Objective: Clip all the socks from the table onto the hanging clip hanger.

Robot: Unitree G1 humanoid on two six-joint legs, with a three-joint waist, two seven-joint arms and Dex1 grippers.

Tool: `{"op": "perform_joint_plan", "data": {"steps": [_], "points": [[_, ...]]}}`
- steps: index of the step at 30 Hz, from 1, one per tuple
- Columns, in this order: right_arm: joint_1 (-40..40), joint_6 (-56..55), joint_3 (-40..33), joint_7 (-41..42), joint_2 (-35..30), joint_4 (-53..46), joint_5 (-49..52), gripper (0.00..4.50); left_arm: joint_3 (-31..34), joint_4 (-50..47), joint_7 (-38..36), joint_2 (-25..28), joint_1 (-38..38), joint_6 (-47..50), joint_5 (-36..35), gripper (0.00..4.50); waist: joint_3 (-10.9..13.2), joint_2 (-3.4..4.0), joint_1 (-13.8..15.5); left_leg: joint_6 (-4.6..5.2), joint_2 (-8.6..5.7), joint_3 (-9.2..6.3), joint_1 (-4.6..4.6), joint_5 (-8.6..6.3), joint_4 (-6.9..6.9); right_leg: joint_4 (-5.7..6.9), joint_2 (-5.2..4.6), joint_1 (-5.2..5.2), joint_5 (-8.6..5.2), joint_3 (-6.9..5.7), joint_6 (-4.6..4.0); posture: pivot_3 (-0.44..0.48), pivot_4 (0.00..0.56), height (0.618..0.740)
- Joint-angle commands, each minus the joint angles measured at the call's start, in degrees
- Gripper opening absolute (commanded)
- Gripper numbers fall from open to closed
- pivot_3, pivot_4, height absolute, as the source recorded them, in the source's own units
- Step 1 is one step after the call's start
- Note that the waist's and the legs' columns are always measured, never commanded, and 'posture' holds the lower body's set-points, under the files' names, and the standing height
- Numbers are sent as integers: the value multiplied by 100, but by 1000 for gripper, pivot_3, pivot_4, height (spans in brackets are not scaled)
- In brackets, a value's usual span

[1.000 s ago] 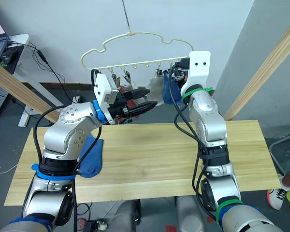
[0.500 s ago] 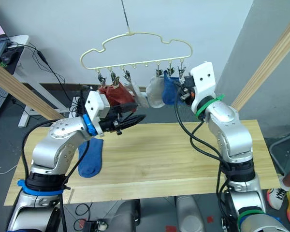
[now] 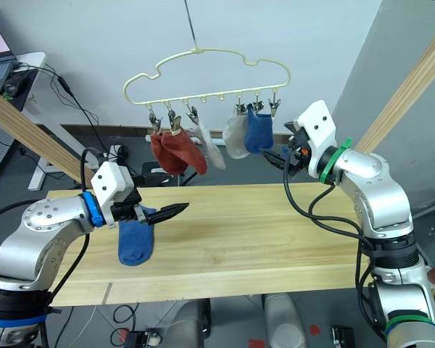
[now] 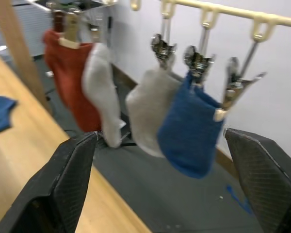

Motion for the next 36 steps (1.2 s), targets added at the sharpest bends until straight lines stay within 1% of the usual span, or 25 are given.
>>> {"op": "perform_joint_plan", "data": {"steps": [1, 5, 13, 19, 22, 28, 33, 36], "points": [[-13, -166, -56, 257, -144, -134, 113, 4454, 250, -290, -77, 145, 173, -63, -69, 4500, -2, 0, 4, 0, 0, 0, 0, 0, 0, 0, 0, 0, 0, 0, 0, -224, 218, 740], [106, -201, -47, 402, -221, -215, 99, 4454, 349, -415, -146, 237, 326, -37, -161, 4500, -7, 0, 8, 0, 0, 0, 0, 0, 0, 0, 0, 0, 0, 0, 0, -221, 210, 740], [285, -645, -62, 918, -442, -182, 92, 4454, 581, -399, -224, 448, 656, -328, 5, 4500, -60, 2, 11, -1, 1, 3, 1, 0, 1, 1, 0, 0, 1, 1, -2, -209, 201, 740], [413, -1161, -166, 1211, -400, -56, 215, 4454, 599, -328, -196, 436, 684, -446, 88, 4500, -156, -1, 34, -1, 2, 2, 2, 1, 2, 2, 1, 2, 2, 0, -3, -204, 185, 740], [484, -1301, -190, 1298, -367, 24, 298, 4454, 601, -309, -122, 353, 688, -471, 112, 4500, -200, 3, 35, -2, 2, 2, 3, 1, 4, 3, 1, 2, 3, 0, -4, -199, 168, 740], [508, -1662, -135, 1302, -353, 342, 192, 4454, 578, -274, 52, 237, 674, -536, 166, 4500, -306, 4, 34, -5, 2, 2, 8, 3, 4, 3, 3, 5, 5, 0, -6, -195, 151, 740], [503, -1771, -108, 1228, -321, 504, 164, 4454, 604, -306, 113, 202, 700, -513, 139, 4500, -339, 12, 29, -9, 3, 0, 9, 9, 5, 4, 5, 6, 14, 1, -8, -192, 143, 740], [555, -1824, -137, 1210, -306, 555, 183, 4454, 632, -316, 128, 189, 754, -525, 118, 4500, -410, 19, 9, -9, 4, 0, 9, 11, 5, 4, 6, 6, 14, 1, -9, -191, 130, 740]]}}
